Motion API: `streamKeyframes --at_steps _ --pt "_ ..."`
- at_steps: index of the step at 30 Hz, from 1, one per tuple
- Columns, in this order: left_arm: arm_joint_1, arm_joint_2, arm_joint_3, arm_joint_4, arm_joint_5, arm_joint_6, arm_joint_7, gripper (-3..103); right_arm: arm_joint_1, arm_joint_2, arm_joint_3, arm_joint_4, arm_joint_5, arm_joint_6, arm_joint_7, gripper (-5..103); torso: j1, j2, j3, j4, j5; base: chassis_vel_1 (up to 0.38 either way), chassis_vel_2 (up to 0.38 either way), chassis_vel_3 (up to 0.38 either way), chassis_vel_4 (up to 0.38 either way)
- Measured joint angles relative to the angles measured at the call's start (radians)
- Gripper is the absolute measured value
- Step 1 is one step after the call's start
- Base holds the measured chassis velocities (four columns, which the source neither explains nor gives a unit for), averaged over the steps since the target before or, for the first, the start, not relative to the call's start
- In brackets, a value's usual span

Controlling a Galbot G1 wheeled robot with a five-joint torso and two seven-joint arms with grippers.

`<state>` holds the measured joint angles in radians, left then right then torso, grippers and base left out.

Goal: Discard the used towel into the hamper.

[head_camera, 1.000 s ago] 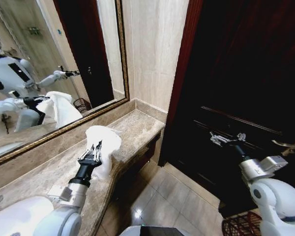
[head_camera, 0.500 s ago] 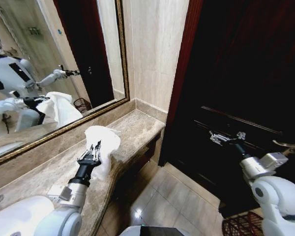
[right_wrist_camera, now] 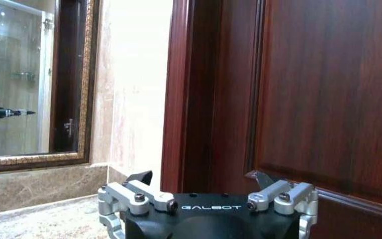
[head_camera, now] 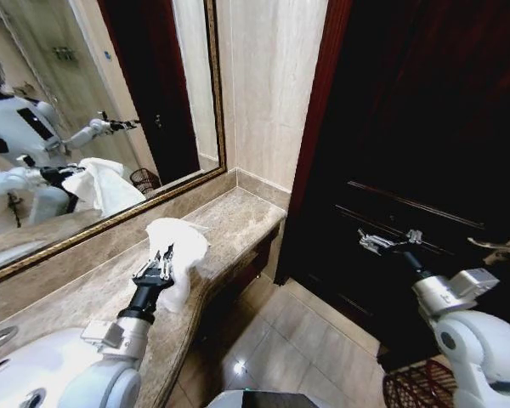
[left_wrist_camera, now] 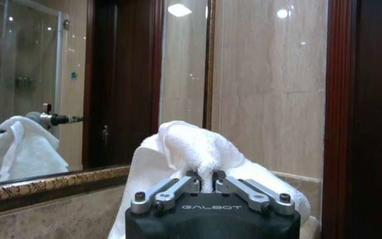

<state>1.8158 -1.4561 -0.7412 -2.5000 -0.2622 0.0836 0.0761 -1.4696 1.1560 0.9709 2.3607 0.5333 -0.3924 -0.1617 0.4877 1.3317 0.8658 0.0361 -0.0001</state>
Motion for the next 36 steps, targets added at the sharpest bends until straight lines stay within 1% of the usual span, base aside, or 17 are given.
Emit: streamKeyframes --at_steps 14,20,28,36 --pt "0.016 -0.006 0.002 0.0 0.023 -0.005 -0.004 7 -0.039 0.021 0.017 0.029 0.001 0.02 -0.002 100 0.0 0.0 0.0 0.0001 0.0 0.063 -0.06 -0.068 0.064" --pt "0.019 -0.005 0.002 0.0 0.032 -0.008 -0.003 7 -0.037 0.031 0.006 0.042 0.0 0.022 0.005 100 0.0 0.0 0.0 0.0 0.0 0.047 -0.049 -0.073 0.052" --pt "0.022 -0.014 0.006 0.0 0.052 -0.03 -0.003 7 -0.026 0.034 -0.008 0.044 -0.002 0.022 0.014 100 0.0 0.0 0.0 0.0 0.0 -0.015 -0.013 -0.008 -0.013" --pt "0.002 -0.021 -0.006 0.0 0.033 -0.03 -0.007 7 -0.013 0.022 0.004 0.014 0.0 0.027 0.015 100 0.0 0.0 0.0 0.0002 0.0001 -0.072 -0.055 -0.04 -0.061"
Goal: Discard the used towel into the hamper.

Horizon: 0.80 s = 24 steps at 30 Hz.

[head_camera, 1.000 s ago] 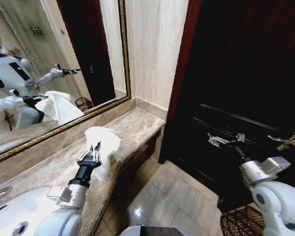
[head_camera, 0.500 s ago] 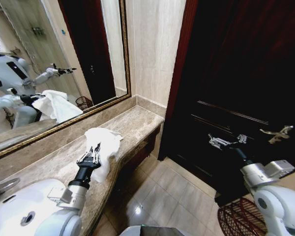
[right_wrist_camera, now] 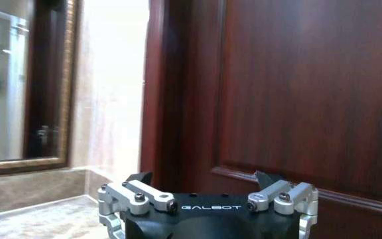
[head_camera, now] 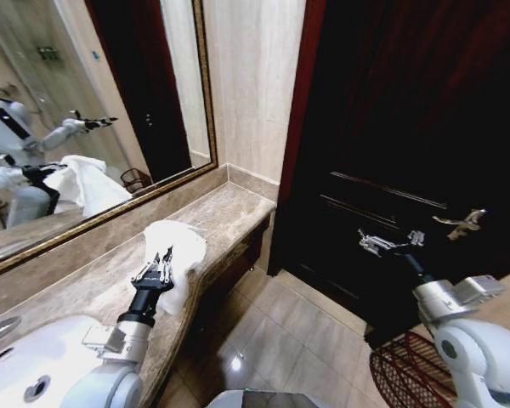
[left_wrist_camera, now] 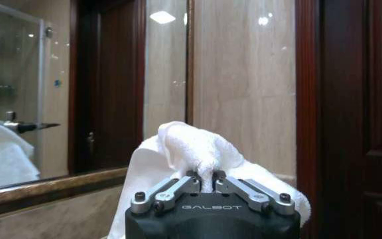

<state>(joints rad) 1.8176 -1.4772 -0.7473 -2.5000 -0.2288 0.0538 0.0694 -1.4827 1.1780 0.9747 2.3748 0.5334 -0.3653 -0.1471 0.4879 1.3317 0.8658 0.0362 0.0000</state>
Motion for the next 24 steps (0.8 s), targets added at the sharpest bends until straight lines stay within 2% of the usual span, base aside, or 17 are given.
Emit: streamKeyframes --at_steps 9,16,21,24 --pt "-0.031 0.063 0.008 0.0 -0.063 0.027 0.009 7 0.011 0.028 0.036 -0.033 -0.001 0.005 0.0 100 0.0 0.0 0.0 0.0 -0.0001 -0.103 -0.093 -0.104 -0.092" --pt "-0.058 0.108 0.009 0.026 -0.109 0.025 0.031 7 0.005 0.059 0.055 -0.014 -0.011 -0.007 0.01 100 0.0 0.0 0.0 -0.0006 -0.0003 -0.126 -0.118 -0.121 -0.134" --pt "-0.075 0.13 0.01 0.064 -0.136 0.001 0.05 7 -0.009 0.106 0.056 0.005 -0.036 -0.008 0.013 100 0.0 0.0 0.0 -0.0005 0.0 -0.103 -0.095 -0.101 -0.091" --pt "-0.095 0.14 0.009 0.091 -0.149 -0.023 0.053 7 -0.02 0.166 0.047 0.026 -0.068 -0.011 0.015 100 0.0 0.0 0.0 0.0 -0.0002 -0.016 -0.016 -0.017 -0.002"
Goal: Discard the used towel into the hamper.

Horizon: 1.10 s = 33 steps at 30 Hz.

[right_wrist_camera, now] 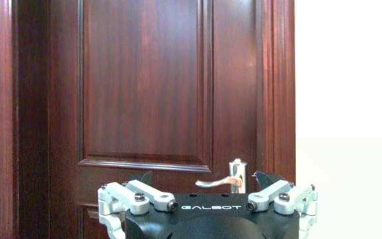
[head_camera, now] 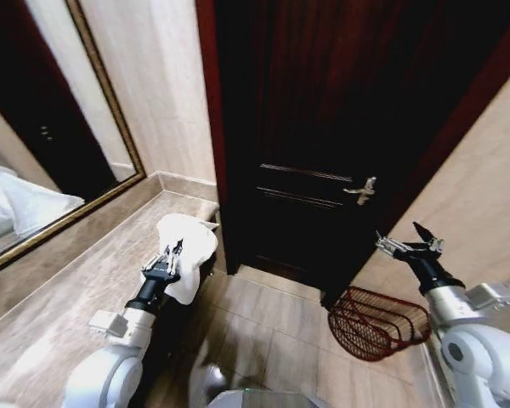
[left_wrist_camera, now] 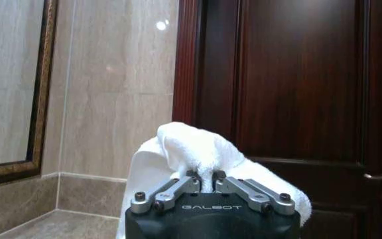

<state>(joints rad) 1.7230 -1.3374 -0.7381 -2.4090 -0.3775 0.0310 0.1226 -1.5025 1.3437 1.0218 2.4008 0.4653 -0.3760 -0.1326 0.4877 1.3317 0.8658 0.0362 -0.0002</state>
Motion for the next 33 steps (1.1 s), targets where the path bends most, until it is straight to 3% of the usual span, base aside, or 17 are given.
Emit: streamKeyframes --at_steps 5,9,16,33 --pt "-0.017 0.02 -0.019 0.023 -0.02 -0.022 -0.002 7 -0.024 0.089 -0.015 0.036 -0.031 -0.004 0.0 100 0.0 0.0 0.0 0.0003 0.0001 0.0 0.0 0.0 0.0" --pt "-0.05 0.049 -0.02 0.041 -0.028 -0.012 -0.027 7 -0.048 0.128 -0.019 0.061 0.005 -0.026 0.009 100 0.0 0.0 0.0 0.0001 0.0001 0.0 0.0 0.0 0.0" --pt "-0.1 0.067 -0.004 0.033 -0.038 0.035 -0.055 7 -0.089 0.115 -0.025 0.067 0.029 -0.024 0.006 100 0.0 0.0 0.0 -0.0001 0.0001 0.0 0.0 0.0 0.0" --pt "-0.121 0.064 0.005 0.061 -0.009 0.022 -0.06 7 -0.051 0.127 -0.057 0.035 -0.015 0.012 -0.034 100 0.0 0.0 0.0 -0.0003 0.0 -0.016 -0.016 -0.017 -0.019"
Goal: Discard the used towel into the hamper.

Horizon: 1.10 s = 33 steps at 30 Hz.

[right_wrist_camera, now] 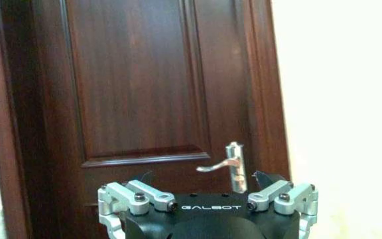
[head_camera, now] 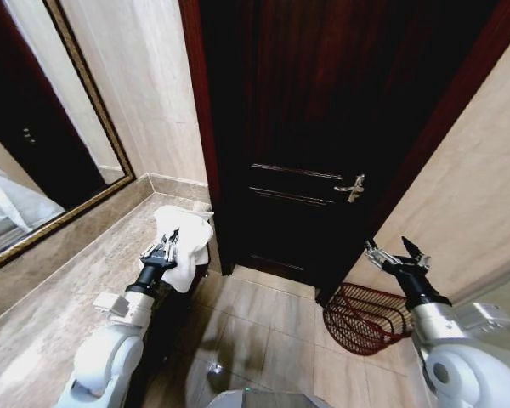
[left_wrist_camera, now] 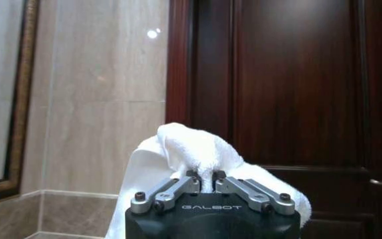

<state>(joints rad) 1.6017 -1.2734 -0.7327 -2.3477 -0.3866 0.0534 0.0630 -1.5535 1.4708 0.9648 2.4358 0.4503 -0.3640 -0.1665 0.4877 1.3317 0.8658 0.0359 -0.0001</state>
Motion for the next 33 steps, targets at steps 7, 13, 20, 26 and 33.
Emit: streamKeyframes --at_steps 7,13,20,26,33 --pt "-0.005 -0.029 0.003 0.012 0.042 -0.009 -0.008 7 0.008 -0.009 0.003 -0.056 0.025 0.045 -0.023 100 0.0 0.0 0.0 0.0 0.0 -0.092 -0.08 -0.079 -0.078" --pt "-0.005 -0.048 0.005 0.009 0.042 -0.011 -0.008 7 0.028 -0.002 0.005 -0.073 0.031 0.044 -0.02 100 0.0 0.0 0.0 0.0004 0.0002 -0.112 -0.107 -0.108 -0.091" --pt "-0.01 -0.06 0.003 0.017 0.042 -0.027 0.006 7 0.042 -0.027 0.02 -0.075 0.038 0.036 -0.007 100 0.0 0.0 0.0 0.0001 0.0001 -0.135 -0.12 -0.125 -0.137" --pt "0.0 -0.059 0.002 0.021 0.042 -0.041 0.015 7 0.032 -0.029 0.026 -0.062 0.039 0.037 0.0 100 0.0 0.0 0.0 0.0001 0.0002 -0.131 -0.132 -0.119 -0.113" --pt "0.013 -0.063 0.007 0.03 0.045 -0.061 0.033 7 0.005 -0.019 0.031 -0.039 0.037 0.041 0.002 100 0.0 0.0 0.0 0.0 0.0001 -0.125 -0.119 -0.131 -0.127"
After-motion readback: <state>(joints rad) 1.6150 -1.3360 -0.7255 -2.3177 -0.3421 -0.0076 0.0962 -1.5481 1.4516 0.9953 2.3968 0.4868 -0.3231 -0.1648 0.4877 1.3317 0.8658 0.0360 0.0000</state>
